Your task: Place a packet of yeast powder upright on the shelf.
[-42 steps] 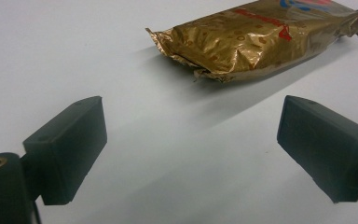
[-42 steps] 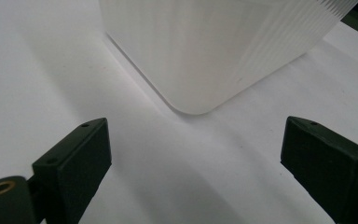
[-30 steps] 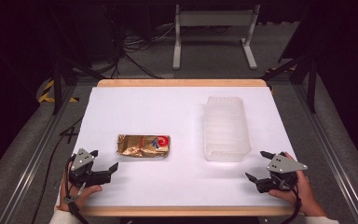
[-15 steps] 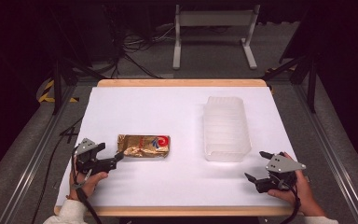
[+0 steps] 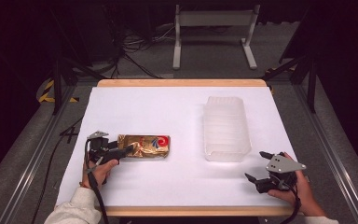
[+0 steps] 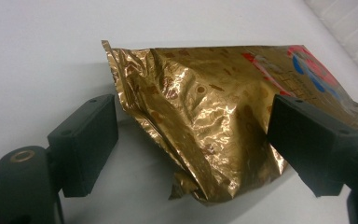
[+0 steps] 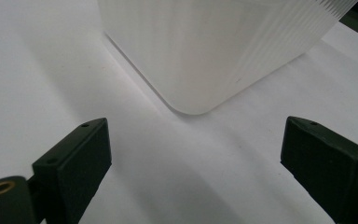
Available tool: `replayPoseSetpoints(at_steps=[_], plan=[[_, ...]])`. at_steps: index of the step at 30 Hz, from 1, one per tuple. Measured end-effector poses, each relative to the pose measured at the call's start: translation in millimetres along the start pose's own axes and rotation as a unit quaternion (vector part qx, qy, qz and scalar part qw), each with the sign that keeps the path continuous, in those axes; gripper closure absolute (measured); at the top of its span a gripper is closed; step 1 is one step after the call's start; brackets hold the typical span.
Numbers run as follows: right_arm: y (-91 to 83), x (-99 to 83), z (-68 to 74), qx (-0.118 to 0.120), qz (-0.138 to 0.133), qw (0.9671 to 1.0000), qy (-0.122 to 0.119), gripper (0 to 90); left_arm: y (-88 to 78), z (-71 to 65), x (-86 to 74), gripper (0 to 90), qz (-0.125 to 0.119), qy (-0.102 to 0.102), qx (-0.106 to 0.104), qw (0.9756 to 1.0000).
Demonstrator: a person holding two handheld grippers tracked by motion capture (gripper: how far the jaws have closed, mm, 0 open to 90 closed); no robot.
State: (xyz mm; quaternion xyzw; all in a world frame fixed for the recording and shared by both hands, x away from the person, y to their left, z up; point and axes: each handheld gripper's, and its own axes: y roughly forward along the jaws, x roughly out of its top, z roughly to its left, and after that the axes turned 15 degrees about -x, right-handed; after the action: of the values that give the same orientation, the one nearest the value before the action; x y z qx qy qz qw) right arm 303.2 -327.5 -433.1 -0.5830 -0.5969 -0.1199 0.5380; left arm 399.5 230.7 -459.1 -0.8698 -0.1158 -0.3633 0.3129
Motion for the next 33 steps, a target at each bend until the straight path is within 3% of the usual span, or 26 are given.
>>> replayPoseSetpoints(at_steps=[4,11,15,19,23,29,33], plan=[[-0.1,0.0,-0.4,0.001,0.001,1.0000,0.002,9.2,3.7,-1.6,1.8,25.9,0.006,0.001,-0.005,1.0000],[0.3,0.1,0.2,0.002,0.002,1.0000,0.001,9.2,0.9,1.1,0.1,57.3,0.001,-0.002,-0.042,0.9991],[0.3,0.0,0.3,0.003,0.002,1.0000,0.001,9.2,-2.6,2.3,-0.7,67.5,-0.002,0.002,-0.051,0.9987],[0.4,0.0,0.4,0.003,0.002,1.0000,0.001,9.2,-7.3,-0.2,0.5,80.5,-0.015,0.029,-0.048,0.9983],[0.7,0.1,0.7,0.003,0.004,1.0000,0.001,9.2,-11.2,-8.8,2.6,83.9,-0.033,0.056,-0.048,0.9967],[0.6,0.1,0.2,0.003,0.003,1.0000,0.004,9.2,-27.9,-32.8,14.2,85.3,-0.092,0.109,-0.074,0.9870],[0.4,0.4,0.5,0.003,0.003,1.0000,0.003,9.2,-31.2,-47.9,22.0,88.1,-0.108,0.137,-0.096,0.9799]])
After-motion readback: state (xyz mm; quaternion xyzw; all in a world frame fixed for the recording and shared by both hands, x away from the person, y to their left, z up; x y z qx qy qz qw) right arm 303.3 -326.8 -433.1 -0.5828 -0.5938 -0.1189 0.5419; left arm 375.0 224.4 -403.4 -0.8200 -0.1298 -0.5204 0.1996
